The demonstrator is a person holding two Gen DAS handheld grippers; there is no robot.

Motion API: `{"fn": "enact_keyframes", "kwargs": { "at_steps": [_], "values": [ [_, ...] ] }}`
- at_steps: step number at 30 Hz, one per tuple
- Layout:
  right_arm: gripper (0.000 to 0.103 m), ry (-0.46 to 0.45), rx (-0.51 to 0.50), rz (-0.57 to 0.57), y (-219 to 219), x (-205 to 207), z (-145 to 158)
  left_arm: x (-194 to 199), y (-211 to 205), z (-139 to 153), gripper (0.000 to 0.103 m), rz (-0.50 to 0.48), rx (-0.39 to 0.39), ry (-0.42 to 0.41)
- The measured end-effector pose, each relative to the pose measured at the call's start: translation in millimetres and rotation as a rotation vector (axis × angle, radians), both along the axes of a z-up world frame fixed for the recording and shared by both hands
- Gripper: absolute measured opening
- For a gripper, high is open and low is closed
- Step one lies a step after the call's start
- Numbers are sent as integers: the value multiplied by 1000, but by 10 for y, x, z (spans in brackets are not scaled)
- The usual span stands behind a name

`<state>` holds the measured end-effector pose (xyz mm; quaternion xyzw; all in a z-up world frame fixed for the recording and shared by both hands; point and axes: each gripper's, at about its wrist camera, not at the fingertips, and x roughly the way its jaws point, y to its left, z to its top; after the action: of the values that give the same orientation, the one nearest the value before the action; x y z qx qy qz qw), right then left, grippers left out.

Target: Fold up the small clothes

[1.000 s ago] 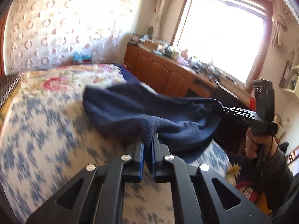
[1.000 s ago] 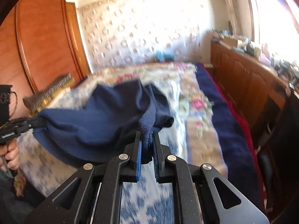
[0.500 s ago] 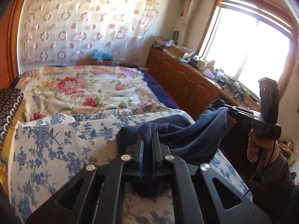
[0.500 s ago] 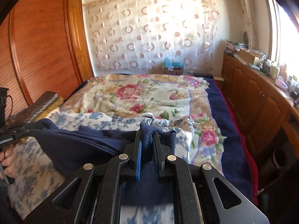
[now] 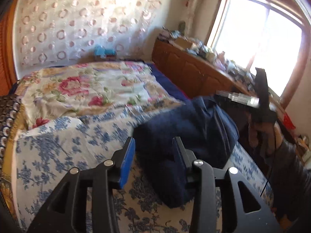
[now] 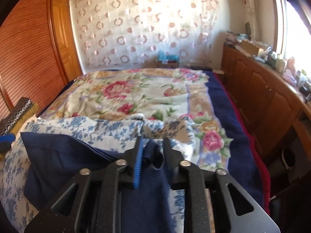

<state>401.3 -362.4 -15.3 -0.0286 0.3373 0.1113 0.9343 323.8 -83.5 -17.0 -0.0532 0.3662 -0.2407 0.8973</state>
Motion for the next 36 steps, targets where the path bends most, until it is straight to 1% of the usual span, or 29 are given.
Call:
{"fn": "enact_keyframes", "kwargs": {
  "at_steps": [1, 2, 4, 6, 7, 8, 10, 13, 14, 16, 18, 20, 29, 32, 36],
  "values": [
    [41, -13, -12, -7, -25, -53, 36, 15, -36, -31, 39, -4, 12, 9],
    [44, -23, -16, -4, -55, -115, 70, 53, -72, -89, 39, -4, 29, 23],
    [57, -31, -10, 27, -107, -252, 103, 142, -132, -177, 40, -17, 47, 49],
    [66, -20, 14, 90, -147, -335, 89, 251, -184, -264, 40, -18, 65, 71],
    [66, -1, 15, 118, -135, -354, 54, 324, -199, -313, 41, -14, 74, 84],
    [67, 18, -6, 124, -124, -368, -4, 372, -208, -346, 41, -10, 82, 94],
    [67, 49, -47, 111, -87, -327, -117, 509, -226, -453, 43, -3, 89, 131],
    [67, 106, -70, 94, -83, -206, -306, 636, -270, -623, 45, -15, 85, 198],
    [67, 123, -54, 94, -102, -153, -360, 626, -280, -623, 46, -16, 87, 181],
    [67, 152, -34, 90, -132, -66, -448, 615, -355, -622, 47, -28, 134, 163],
    [67, 167, -19, 92, -155, -20, -499, 597, -394, -617, 48, -33, 159, 148],
    [67, 186, -3, 105, -162, 18, -553, 599, -387, -617, 49, -33, 165, 140],
    [67, 235, 88, 130, -229, 35, -631, 633, -385, -624, 53, -33, 159, 119],
    [68, 241, 91, 132, -220, 25, -619, 647, -361, -630, 53, -30, 141, 117],
    [60, 251, 98, 155, -195, 22, -604, 681, -297, -630, 53, -21, 93, 134]
  ]
}}
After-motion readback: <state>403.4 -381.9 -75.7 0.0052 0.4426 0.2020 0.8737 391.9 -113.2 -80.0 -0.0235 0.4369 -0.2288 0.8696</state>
